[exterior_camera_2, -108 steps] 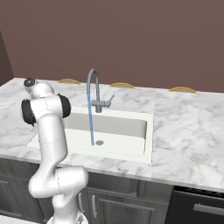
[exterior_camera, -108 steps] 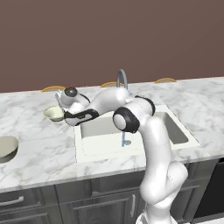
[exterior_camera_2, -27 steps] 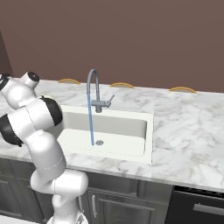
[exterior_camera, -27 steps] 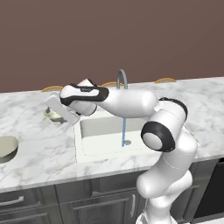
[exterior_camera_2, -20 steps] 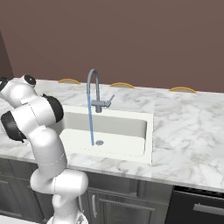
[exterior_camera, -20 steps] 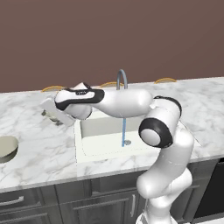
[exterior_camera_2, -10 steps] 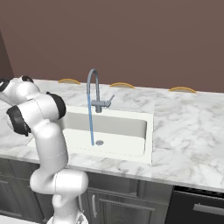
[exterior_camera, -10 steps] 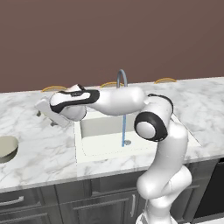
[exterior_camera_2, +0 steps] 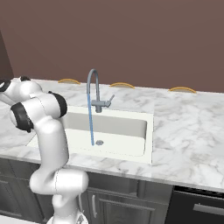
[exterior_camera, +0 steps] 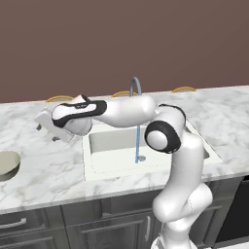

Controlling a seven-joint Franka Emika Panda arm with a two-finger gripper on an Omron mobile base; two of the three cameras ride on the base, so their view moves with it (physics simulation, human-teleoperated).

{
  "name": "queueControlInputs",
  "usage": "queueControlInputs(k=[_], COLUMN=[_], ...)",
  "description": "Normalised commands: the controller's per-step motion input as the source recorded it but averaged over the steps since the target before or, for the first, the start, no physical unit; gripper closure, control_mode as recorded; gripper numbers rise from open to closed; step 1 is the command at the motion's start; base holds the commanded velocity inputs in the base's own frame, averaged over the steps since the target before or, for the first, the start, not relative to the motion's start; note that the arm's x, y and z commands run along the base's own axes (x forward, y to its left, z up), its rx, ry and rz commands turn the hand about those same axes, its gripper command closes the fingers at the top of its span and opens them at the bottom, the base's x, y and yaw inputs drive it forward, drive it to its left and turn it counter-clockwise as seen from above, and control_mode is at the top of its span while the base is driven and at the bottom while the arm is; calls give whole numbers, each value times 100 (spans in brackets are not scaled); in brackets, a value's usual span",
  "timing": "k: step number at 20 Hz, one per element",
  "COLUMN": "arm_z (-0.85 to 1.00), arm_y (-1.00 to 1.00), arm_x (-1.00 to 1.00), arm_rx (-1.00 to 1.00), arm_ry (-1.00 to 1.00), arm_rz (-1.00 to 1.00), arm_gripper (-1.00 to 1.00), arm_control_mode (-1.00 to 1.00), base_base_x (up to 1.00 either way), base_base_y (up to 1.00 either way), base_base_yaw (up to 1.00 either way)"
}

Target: Rinse each bowl for a few seconds and place them down in the sink or on the counter.

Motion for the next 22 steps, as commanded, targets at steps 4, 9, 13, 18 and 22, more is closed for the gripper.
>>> queueControlInputs(k=[4, 9, 13, 18, 22], arm_z=[-4, -3, -7, -9, -10], arm_y=[23, 21, 18, 14, 12], arm_x=[8, 5, 1, 0, 0], arm_rx=[0, 0, 0, 0, 0], arm_ry=[3, 3, 2, 0, 0], arm_rz=[0, 0, 0, 0, 0], arm_gripper=[-100, -100, -100, -100, -100], arm_control_mode=[-100, -100, -100, -100, -100], base_base_x=[0, 0, 0, 0, 0], base_base_y=[0, 0, 0, 0, 0], base_base_yaw=[0, 0, 0, 0, 0])
